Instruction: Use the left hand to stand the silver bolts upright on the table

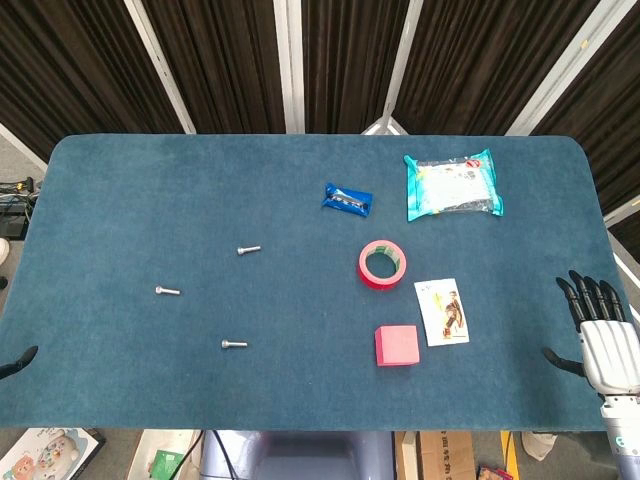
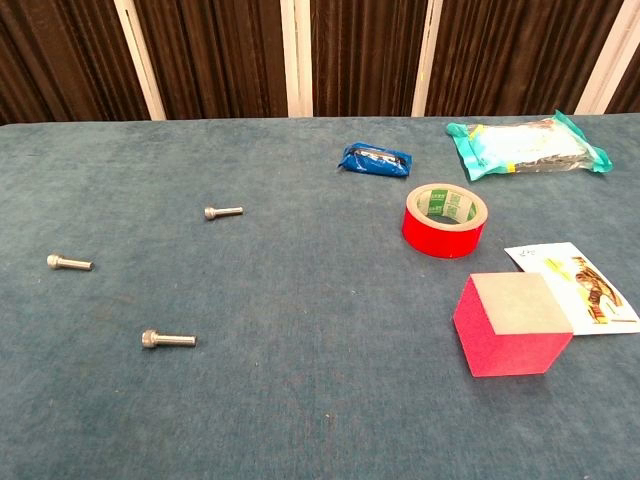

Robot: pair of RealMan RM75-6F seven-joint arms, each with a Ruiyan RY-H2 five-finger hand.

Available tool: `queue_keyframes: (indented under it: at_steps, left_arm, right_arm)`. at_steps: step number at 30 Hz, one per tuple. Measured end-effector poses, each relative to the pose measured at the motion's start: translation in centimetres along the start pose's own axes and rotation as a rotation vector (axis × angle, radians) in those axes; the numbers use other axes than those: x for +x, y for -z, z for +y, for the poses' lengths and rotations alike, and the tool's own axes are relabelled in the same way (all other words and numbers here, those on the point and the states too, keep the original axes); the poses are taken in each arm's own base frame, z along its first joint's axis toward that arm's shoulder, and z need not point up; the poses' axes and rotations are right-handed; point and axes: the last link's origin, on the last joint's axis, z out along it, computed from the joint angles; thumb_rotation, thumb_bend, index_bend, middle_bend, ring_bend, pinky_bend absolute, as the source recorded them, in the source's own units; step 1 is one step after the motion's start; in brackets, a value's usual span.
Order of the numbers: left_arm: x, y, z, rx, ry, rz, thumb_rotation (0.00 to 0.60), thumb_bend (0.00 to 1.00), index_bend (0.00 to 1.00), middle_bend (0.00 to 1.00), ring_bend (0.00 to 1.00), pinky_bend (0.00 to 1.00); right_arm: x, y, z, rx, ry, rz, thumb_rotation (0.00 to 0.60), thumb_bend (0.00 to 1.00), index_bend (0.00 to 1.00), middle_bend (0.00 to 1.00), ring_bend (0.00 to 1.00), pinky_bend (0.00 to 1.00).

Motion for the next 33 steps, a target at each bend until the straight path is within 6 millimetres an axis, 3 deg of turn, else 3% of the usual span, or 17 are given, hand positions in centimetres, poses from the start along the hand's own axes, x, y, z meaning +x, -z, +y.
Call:
queue_keyframes:
  at_steps: [16, 33]
  left_arm:
    - [-0.2, 0.2, 0.6, -0.039, 0.025, -0.015, 0.600, 0.23, 0.15, 0.00, 0.00, 0.00]
    - [-1.4, 0.1, 1.0, -0.055, 0.003, -0.075, 0.600, 0.22, 0.18, 0.00, 0.00, 0.00]
  right_arm:
    - [0.9, 0.3, 0.2, -0.016, -0.036, 0.030, 0.600, 0.01, 0.10, 0.01, 0.00, 0.00]
    - [0.5, 0.3, 0.0, -0.027, -0.032, -0.007, 0.600, 0.01, 0.10, 0.01, 0.00, 0.00]
